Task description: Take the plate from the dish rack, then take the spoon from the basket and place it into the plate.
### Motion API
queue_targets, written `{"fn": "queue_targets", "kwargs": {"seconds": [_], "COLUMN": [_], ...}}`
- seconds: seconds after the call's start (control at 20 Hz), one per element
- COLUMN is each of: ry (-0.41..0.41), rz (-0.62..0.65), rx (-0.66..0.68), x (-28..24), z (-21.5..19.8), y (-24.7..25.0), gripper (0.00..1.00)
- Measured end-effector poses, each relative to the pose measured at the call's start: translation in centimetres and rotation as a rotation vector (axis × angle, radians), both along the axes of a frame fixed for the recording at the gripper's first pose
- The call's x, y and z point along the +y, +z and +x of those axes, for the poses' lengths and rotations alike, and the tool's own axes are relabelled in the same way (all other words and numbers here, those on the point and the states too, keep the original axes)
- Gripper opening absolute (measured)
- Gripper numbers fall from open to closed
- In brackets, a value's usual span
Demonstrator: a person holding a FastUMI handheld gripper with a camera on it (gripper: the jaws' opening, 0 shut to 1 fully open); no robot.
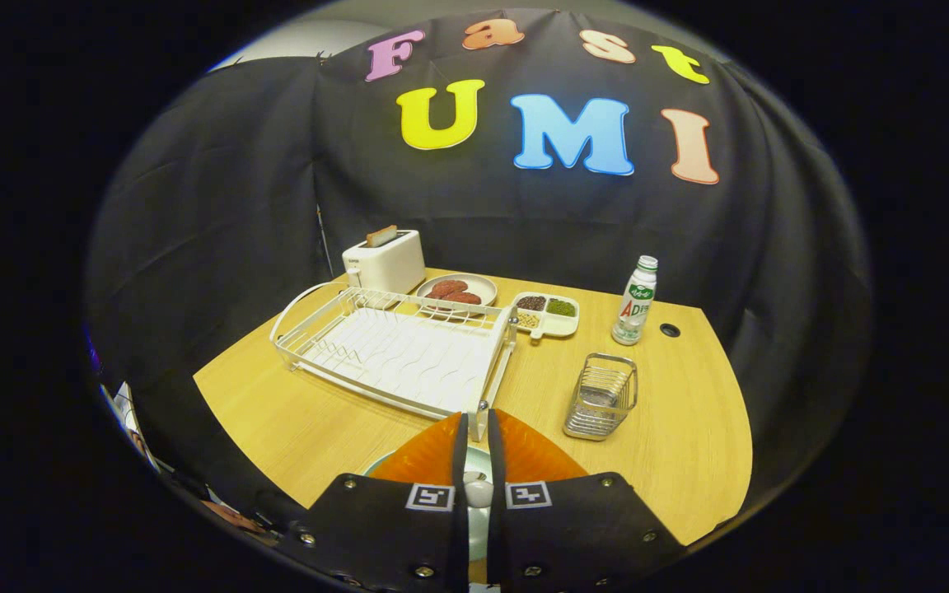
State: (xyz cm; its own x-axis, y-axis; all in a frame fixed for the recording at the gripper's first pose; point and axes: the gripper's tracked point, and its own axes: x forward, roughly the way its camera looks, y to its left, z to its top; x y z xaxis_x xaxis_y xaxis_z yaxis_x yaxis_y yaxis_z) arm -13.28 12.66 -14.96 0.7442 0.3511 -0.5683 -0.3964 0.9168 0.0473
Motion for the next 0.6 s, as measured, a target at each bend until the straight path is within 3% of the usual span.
{"fn": "queue_targets", "kwargs": {"seconds": [0.25,0.6], "ry": [0.079,0.086], "rz": [-0.030,-0.025], "rx": [0.038,0.106], "x": [3.3,5.8], "z": [-0.1,1.1], "y": [-1.8,-3.3], "gripper": [0.08,0.08]}}
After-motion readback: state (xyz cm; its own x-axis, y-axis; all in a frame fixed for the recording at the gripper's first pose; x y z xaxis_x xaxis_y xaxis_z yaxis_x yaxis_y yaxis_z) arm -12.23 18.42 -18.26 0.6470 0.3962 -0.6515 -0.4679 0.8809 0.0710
